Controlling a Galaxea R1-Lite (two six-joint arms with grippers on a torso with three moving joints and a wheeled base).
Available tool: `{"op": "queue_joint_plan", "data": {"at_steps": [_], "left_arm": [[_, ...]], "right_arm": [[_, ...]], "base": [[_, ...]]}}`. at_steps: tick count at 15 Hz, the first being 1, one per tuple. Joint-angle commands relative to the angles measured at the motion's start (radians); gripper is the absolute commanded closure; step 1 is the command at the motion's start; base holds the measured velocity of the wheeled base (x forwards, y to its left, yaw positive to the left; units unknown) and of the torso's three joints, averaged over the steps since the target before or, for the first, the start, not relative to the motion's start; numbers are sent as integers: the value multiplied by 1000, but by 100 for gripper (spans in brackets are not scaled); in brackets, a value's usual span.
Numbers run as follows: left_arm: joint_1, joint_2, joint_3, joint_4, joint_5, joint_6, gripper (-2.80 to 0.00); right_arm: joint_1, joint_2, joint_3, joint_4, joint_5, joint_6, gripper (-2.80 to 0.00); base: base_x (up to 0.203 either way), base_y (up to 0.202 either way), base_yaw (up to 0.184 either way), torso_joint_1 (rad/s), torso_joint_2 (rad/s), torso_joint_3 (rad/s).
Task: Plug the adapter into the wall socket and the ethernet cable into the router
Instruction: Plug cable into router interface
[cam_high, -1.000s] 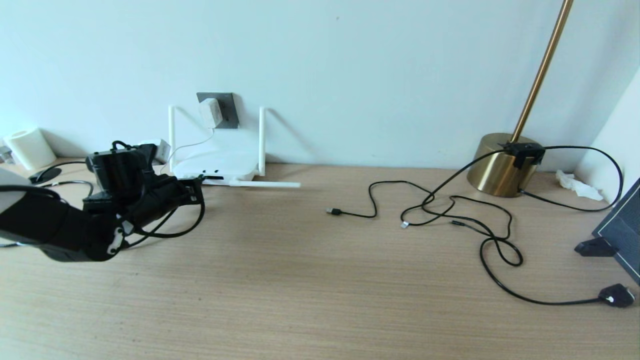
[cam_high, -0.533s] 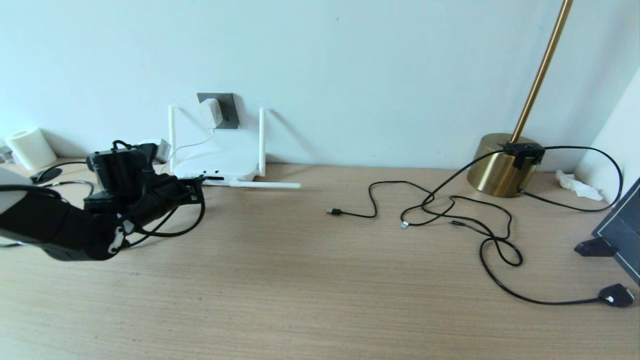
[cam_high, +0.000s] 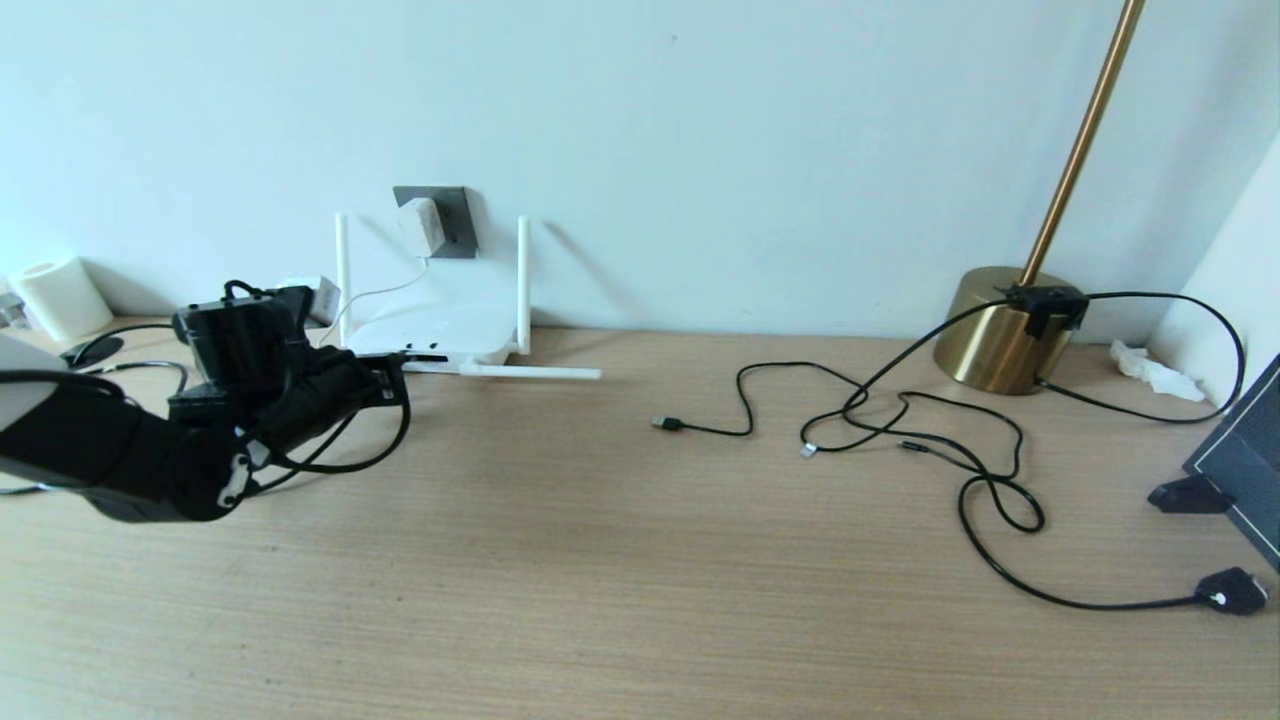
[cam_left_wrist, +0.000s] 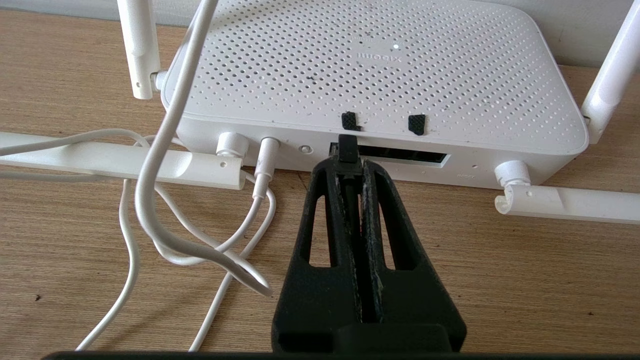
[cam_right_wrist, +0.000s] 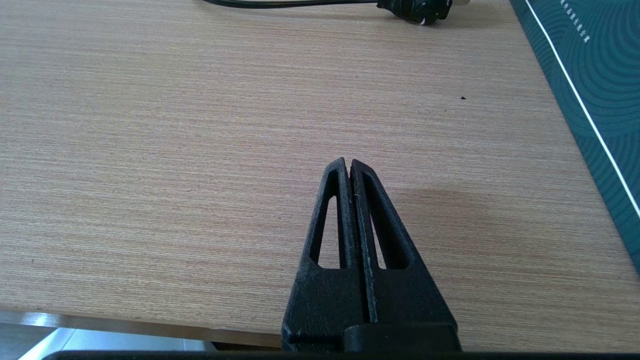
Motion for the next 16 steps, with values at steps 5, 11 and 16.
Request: {"op": "queue_joint_plan", "data": {"at_steps": [5, 11, 16], "left_arm": [[1, 12, 2, 0, 0, 0, 0], [1, 12, 4, 0, 0, 0, 0], [3, 14, 19, -1, 0, 0, 0]], "right_arm": [[0, 0, 0, 2, 0, 0, 0], [0, 0, 0, 2, 0, 0, 0], [0, 0, -1, 2, 1, 0, 0]], "base": [[0, 0, 0, 0, 0, 0], [0, 0, 0, 0, 0, 0], [0, 0, 0, 0, 0, 0]]}}
